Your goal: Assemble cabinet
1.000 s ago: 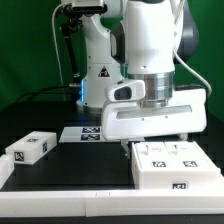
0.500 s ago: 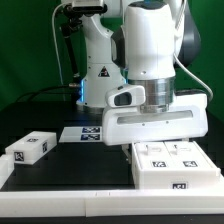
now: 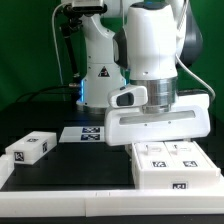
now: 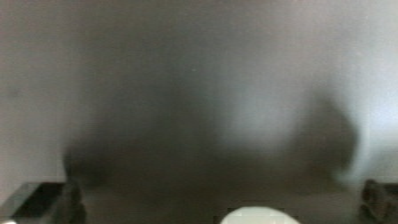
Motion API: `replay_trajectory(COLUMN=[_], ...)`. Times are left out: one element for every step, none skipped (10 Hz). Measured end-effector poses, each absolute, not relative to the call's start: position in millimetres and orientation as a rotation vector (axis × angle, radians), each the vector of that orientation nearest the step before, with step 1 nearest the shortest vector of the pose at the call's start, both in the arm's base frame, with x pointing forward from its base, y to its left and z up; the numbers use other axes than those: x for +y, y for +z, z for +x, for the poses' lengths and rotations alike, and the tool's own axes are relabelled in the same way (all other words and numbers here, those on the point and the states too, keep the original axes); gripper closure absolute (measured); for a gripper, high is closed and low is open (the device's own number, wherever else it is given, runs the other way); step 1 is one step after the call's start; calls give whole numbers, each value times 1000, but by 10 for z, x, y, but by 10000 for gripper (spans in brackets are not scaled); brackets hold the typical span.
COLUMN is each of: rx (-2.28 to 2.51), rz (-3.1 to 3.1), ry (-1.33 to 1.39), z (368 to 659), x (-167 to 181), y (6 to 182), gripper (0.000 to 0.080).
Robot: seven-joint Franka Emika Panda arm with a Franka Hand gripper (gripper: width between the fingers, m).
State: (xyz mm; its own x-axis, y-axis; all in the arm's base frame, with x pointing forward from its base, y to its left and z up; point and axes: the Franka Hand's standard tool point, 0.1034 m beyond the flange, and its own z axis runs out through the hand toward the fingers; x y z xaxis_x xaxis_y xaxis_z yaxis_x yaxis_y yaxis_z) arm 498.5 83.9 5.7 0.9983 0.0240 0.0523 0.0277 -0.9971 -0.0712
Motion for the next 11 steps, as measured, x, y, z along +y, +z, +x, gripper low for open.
replay_trajectory(rx=[-48, -57, -62, -70, -85, -95, -97, -98, -99, -99, -103], rz=[-3068, -3068, -3068, -3068, -3069, -3069, -3069, -3069, -3068, -3068, -3069], ry=[-78, -78, -77, -78, -82, -85, -85, -85, -85, -85, -84], z=[4979, 4973, 4966, 4962, 4951, 4945, 4945, 4944, 4944, 4944, 4945], x=[872, 899, 907, 901, 881, 880, 886, 887, 887, 887, 885], y=[56, 56, 53, 51, 43, 40, 40, 40, 40, 40, 42], gripper=[136, 275, 409, 409, 602, 729, 777, 777, 794, 798, 798])
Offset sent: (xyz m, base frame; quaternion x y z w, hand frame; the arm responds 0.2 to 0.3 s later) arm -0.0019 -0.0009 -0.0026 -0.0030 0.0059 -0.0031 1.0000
